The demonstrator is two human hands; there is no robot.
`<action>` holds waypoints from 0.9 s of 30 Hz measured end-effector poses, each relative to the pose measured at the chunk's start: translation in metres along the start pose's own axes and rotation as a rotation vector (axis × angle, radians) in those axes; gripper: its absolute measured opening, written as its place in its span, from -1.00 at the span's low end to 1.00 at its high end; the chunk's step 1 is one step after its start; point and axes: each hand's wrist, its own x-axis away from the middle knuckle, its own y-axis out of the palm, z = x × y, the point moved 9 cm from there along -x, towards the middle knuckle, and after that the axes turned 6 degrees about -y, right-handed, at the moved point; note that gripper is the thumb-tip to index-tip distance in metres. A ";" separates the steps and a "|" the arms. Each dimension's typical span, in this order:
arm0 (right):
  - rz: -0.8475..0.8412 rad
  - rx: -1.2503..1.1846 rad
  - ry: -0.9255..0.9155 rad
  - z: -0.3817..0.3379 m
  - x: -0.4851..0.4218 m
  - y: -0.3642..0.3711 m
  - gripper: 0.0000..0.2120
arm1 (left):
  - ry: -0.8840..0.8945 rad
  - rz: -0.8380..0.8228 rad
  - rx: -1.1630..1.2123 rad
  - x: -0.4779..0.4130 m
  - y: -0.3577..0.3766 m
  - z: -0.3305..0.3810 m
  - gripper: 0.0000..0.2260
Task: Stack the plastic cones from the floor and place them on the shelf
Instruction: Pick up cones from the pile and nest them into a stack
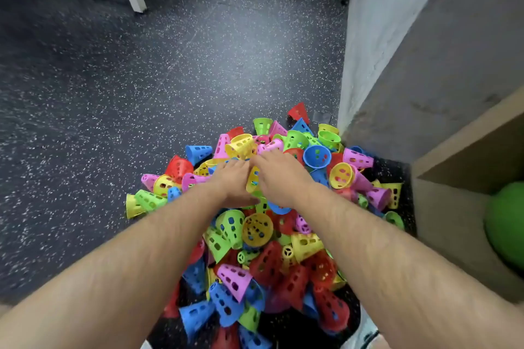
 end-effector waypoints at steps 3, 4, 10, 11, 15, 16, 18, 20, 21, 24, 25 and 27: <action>-0.003 0.043 -0.007 -0.001 0.009 0.006 -0.64 | -0.003 0.041 0.087 0.002 0.003 0.001 -0.20; -0.019 0.080 -0.039 -0.003 0.013 0.007 -0.63 | -0.002 0.071 0.126 0.004 -0.001 0.002 -0.20; -0.140 0.324 -0.271 0.000 0.017 -0.010 -0.56 | -0.012 0.189 0.233 0.014 -0.015 0.002 -0.25; -0.164 0.357 -0.318 -0.001 0.017 -0.016 -0.57 | -0.025 0.206 0.270 0.016 -0.018 -0.002 -0.26; -0.174 0.342 -0.398 0.006 0.020 -0.041 -0.65 | -0.076 0.234 0.501 0.038 -0.027 -0.016 -0.29; -0.169 0.324 -0.392 0.010 0.021 -0.043 -0.66 | -0.088 0.240 0.549 0.044 -0.027 -0.018 -0.30; -0.188 0.315 -0.366 0.018 0.025 -0.038 -0.66 | -0.115 0.255 0.599 0.054 -0.025 -0.021 -0.32; -0.241 0.294 -0.348 0.020 0.029 -0.027 -0.64 | -0.128 0.285 0.632 0.063 -0.023 -0.021 -0.33; -0.274 0.276 -0.349 0.019 0.032 -0.021 -0.63 | -0.130 0.291 0.650 0.067 -0.021 -0.020 -0.34; -0.328 0.256 -0.376 0.014 0.040 -0.006 -0.61 | -0.120 0.285 0.686 0.077 -0.011 -0.014 -0.33; -0.338 0.263 -0.380 0.014 0.042 -0.001 -0.59 | -0.110 0.287 0.679 0.079 -0.008 -0.012 -0.31; -0.374 0.289 -0.382 0.015 0.048 0.007 -0.55 | -0.097 0.297 0.678 0.083 -0.002 -0.009 -0.27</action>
